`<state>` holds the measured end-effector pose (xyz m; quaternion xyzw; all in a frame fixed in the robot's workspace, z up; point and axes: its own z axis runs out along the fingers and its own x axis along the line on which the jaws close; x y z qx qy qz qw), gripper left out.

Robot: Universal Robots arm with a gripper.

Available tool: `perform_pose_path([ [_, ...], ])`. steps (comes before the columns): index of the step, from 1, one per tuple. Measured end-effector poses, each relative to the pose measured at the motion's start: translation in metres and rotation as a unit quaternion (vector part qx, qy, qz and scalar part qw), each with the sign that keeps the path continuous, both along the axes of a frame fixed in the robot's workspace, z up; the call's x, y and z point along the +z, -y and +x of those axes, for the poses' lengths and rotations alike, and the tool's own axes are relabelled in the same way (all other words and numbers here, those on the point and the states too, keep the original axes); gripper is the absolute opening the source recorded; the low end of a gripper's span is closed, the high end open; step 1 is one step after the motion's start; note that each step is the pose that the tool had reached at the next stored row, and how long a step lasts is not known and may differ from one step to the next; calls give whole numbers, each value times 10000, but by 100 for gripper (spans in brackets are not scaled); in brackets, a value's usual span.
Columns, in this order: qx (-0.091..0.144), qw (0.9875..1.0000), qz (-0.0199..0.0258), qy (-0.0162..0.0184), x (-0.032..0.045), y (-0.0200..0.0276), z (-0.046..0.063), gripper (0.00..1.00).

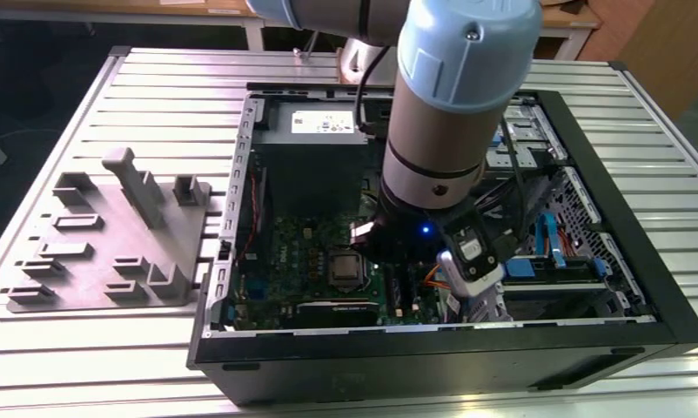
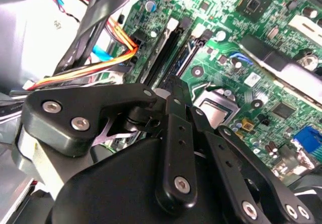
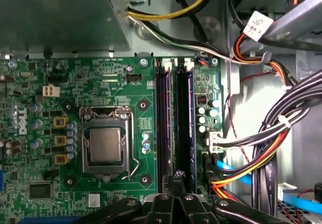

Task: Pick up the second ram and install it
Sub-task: 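Press down the second ram until it locks into place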

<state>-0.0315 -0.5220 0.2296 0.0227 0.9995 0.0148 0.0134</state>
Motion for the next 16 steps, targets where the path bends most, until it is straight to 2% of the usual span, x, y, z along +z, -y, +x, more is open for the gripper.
perform_pose_path([
  [8,0,10000,1,0,-30,62,0,7],
  [16,0,10000,3,0,-62,66,1,7],
])
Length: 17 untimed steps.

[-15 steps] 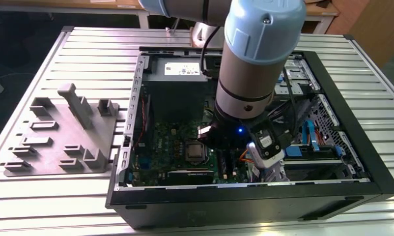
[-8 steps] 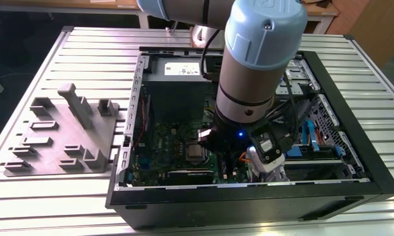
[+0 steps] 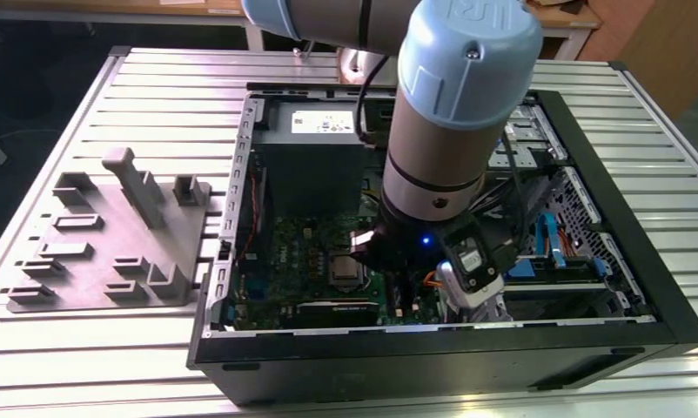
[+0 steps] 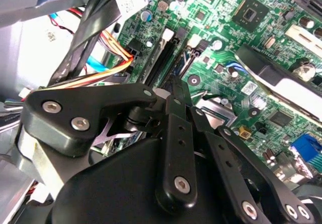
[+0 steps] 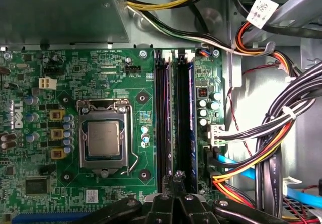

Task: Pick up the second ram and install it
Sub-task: 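Press down the second ram until it locks into place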

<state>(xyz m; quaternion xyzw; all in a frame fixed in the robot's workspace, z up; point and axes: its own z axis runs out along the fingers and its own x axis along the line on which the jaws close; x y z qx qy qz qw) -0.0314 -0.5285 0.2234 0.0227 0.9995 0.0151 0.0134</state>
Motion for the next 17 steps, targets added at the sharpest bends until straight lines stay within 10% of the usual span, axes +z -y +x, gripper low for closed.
perform_pose_path([
  [17,0,10000,1,-1,-40,6,0,7],
])
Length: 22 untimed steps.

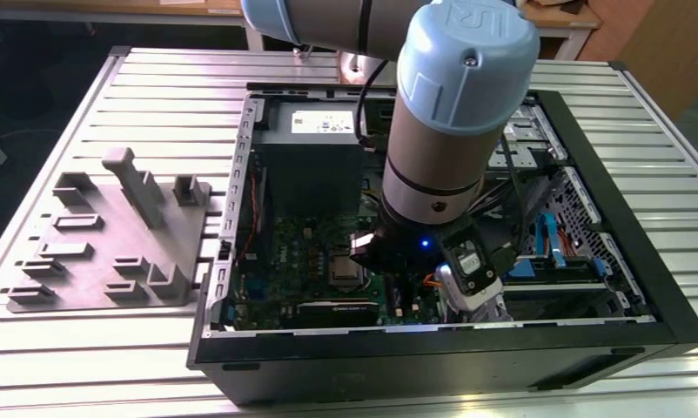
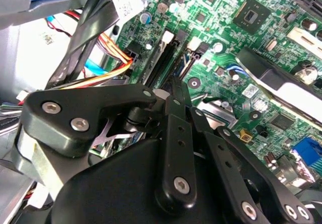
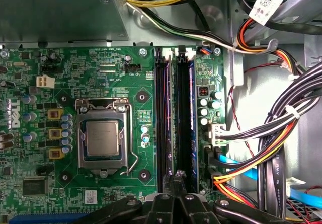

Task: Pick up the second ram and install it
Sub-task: 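Press down the second ram until it locks into place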

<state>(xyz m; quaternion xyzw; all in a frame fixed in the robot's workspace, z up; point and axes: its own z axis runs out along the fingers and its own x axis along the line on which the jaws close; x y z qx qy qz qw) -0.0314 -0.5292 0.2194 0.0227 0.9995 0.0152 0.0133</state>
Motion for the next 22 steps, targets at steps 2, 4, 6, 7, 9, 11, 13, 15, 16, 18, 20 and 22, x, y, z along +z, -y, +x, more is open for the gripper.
perform_pose_path([
  [2,0,10000,1,0,-2,0,0,7],
  [4,0,10000,4,1,-5,-1,1,7],
  [6,0,10000,3,1,-6,0,0,7],
  [7,0,10000,2,1,-6,0,0,7],
  [9,0,10000,2,0,-8,0,0,7],
  [11,0,10000,3,1,-16,0,0,7],
  [13,0,10000,3,1,-17,0,0,7],
  [15,0,10000,3,1,-17,0,0,7],
  [16,0,10000,3,1,-17,0,0,7],
  [18,0,10000,6,1,-12,-1,0,7],
  [20,0,10000,10,3,16,-2,1,7],
  [22,0,10000,1,1,69,-1,1,7],
])
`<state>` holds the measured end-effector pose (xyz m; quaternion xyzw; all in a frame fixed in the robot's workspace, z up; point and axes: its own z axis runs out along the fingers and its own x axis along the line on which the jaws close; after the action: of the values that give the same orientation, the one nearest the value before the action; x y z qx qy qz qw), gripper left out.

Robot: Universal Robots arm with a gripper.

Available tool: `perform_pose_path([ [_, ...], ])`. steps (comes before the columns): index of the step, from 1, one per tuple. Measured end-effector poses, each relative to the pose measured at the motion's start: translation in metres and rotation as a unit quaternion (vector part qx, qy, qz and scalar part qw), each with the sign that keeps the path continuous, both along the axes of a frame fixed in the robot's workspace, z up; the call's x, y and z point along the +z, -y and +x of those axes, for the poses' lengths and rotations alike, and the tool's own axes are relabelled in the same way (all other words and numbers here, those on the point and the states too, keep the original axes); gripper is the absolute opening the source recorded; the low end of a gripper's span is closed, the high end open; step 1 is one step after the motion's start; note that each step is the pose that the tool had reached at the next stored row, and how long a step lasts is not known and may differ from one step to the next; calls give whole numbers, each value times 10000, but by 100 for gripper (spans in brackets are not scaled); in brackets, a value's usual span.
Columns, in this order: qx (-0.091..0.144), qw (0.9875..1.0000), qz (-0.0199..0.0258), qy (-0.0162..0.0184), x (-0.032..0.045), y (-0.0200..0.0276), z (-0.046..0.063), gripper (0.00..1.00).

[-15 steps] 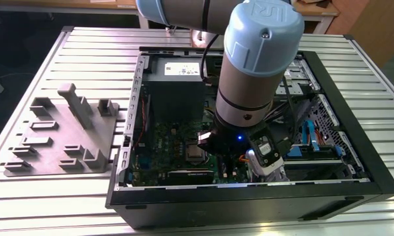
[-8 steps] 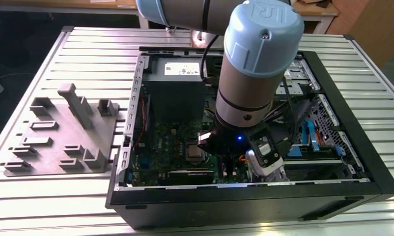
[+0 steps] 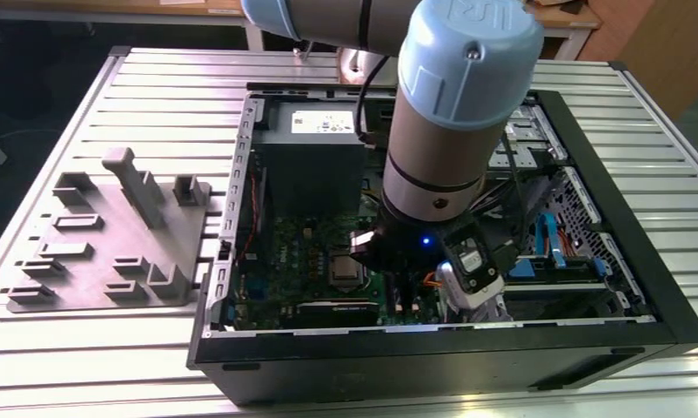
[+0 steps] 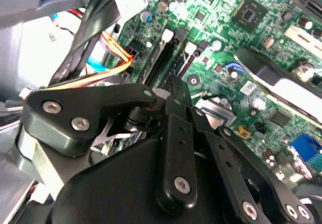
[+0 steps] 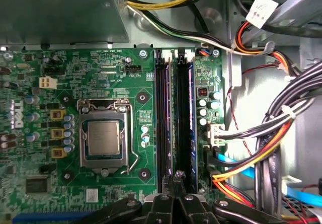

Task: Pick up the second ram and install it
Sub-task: 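Press down the second ram until it locks into place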

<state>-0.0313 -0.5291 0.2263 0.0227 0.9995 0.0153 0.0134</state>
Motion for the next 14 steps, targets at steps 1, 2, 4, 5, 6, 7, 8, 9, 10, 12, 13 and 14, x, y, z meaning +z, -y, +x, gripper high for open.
perform_pose_path([
  [1,0,10000,0,0,26,0,0,7],
  [2,0,10000,-1,0,54,0,0,7],
  [4,0,10000,-5,0,107,0,0,7],
  [5,0,10000,-8,0,126,0,0,7],
  [6,0,10000,-10,0,130,0,0,7],
  [7,0,10000,-9,0,129,0,0,7],
  [8,0,10000,-9,0,129,0,0,7],
  [9,0,10000,-10,0,130,0,0,7],
  [10,0,10000,-10,0,130,-3,0,7],
  [12,0,10000,-10,0,127,-25,-1,7],
  [13,0,10000,-10,0,126,-42,-1,7],
  [14,0,10000,-10,0,124,-62,-2,7],
])
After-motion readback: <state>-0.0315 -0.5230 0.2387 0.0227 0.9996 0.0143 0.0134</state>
